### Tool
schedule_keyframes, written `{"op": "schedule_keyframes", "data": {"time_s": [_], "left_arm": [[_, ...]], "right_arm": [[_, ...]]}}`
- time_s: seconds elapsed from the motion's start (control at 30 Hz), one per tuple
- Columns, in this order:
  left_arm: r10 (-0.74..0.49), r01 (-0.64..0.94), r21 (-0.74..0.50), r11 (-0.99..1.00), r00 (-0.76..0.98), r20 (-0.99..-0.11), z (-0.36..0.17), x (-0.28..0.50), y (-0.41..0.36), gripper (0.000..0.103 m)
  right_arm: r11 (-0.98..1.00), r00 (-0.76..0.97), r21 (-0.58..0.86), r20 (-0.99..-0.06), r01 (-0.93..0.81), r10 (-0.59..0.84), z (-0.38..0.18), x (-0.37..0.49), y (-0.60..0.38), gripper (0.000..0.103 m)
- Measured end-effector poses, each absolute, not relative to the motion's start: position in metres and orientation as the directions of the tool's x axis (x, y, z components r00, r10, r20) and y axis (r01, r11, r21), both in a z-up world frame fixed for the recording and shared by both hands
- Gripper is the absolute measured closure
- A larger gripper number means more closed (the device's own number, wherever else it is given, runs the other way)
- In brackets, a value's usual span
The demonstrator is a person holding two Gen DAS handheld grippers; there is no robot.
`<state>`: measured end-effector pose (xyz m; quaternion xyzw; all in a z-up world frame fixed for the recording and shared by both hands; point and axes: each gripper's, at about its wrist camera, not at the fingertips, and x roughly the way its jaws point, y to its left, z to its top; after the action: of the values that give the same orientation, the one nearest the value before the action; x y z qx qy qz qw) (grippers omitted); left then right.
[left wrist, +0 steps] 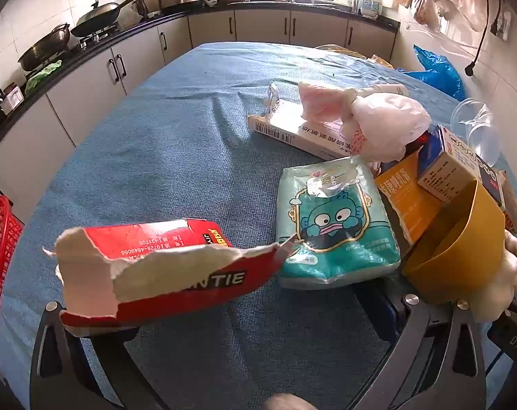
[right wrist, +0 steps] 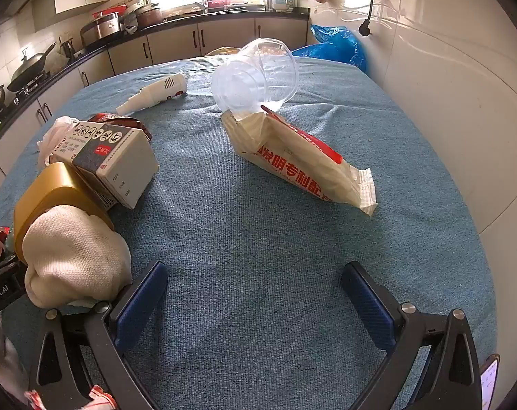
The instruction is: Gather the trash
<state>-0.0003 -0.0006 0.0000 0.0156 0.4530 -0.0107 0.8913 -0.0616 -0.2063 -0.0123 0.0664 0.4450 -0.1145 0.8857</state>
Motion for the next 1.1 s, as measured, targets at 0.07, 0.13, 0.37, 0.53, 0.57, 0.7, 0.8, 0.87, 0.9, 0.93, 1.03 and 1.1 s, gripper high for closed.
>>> {"op": "schedule_keyframes", "data": {"time_s": [0.07,0.13,0.37,0.53,0.57,0.7,0.8,0.87,0.9,0.93,1.03,1.1], "left_arm": [[-0.022,0.034,-0.004,0.999,0.577,-0.816,-0.0004,0.001,0.0017,0.0],[-0.01,0.034,0.012,0.999,0.582,-0.813,-0.0002,0.001,0.0008,0.0],[-0.007,0.034,0.015,0.999,0.586,-0.81,-0.0001,0.0002,0.0004,0.0],[-0.008,0.034,0.015,0.999,0.586,-0.81,-0.0001,0.0002,0.0004,0.0],[-0.007,0.034,0.015,0.999,0.586,-0.81,-0.0001,0.0002,0.0004,0.0],[-0.007,0.034,0.016,0.999,0.587,-0.81,-0.0001,0.0,0.0002,0.0],[-0.007,0.034,0.016,0.999,0.587,-0.81,-0.0001,0.0002,0.0003,0.0],[-0.007,0.034,0.016,0.999,0.587,-0.809,0.0,0.0001,0.0002,0.0],[-0.007,0.034,0.016,0.999,0.587,-0.809,-0.0001,0.0,0.0002,0.0],[-0.007,0.034,0.016,0.999,0.587,-0.809,-0.0001,-0.0001,0.0002,0.0],[-0.007,0.034,0.016,0.999,0.587,-0.81,-0.0001,0.0002,0.0003,0.0],[-0.007,0.034,0.016,0.999,0.587,-0.81,0.0,0.0002,0.0003,0.0]], "right_arm": [[0.965,0.575,0.013,-0.805,0.262,-0.145,-0.0124,-0.0615,-0.206,0.0],[0.965,0.575,0.013,-0.805,0.262,-0.146,-0.0121,-0.061,-0.2055,0.0],[0.965,0.578,0.017,-0.803,0.262,-0.143,-0.0123,-0.0613,-0.2065,0.0],[0.965,0.578,0.016,-0.803,0.262,-0.144,-0.0123,-0.0612,-0.2063,0.0],[0.965,0.578,0.016,-0.803,0.262,-0.144,-0.0123,-0.061,-0.2064,0.0],[0.965,0.579,0.016,-0.803,0.262,-0.144,-0.0123,-0.0613,-0.2064,0.0],[0.965,0.579,0.016,-0.803,0.262,-0.144,-0.0123,-0.0611,-0.2063,0.0],[0.965,0.579,0.015,-0.803,0.262,-0.145,-0.0123,-0.061,-0.2064,0.0],[0.965,0.579,0.017,-0.803,0.262,-0.143,-0.0124,-0.0613,-0.2066,0.0],[0.965,0.579,0.017,-0.802,0.262,-0.143,-0.0124,-0.0614,-0.2065,0.0],[0.965,0.579,0.016,-0.803,0.262,-0.144,-0.0122,-0.0611,-0.2063,0.0],[0.965,0.579,0.016,-0.802,0.262,-0.144,-0.0122,-0.0613,-0.2066,0.0]]}}
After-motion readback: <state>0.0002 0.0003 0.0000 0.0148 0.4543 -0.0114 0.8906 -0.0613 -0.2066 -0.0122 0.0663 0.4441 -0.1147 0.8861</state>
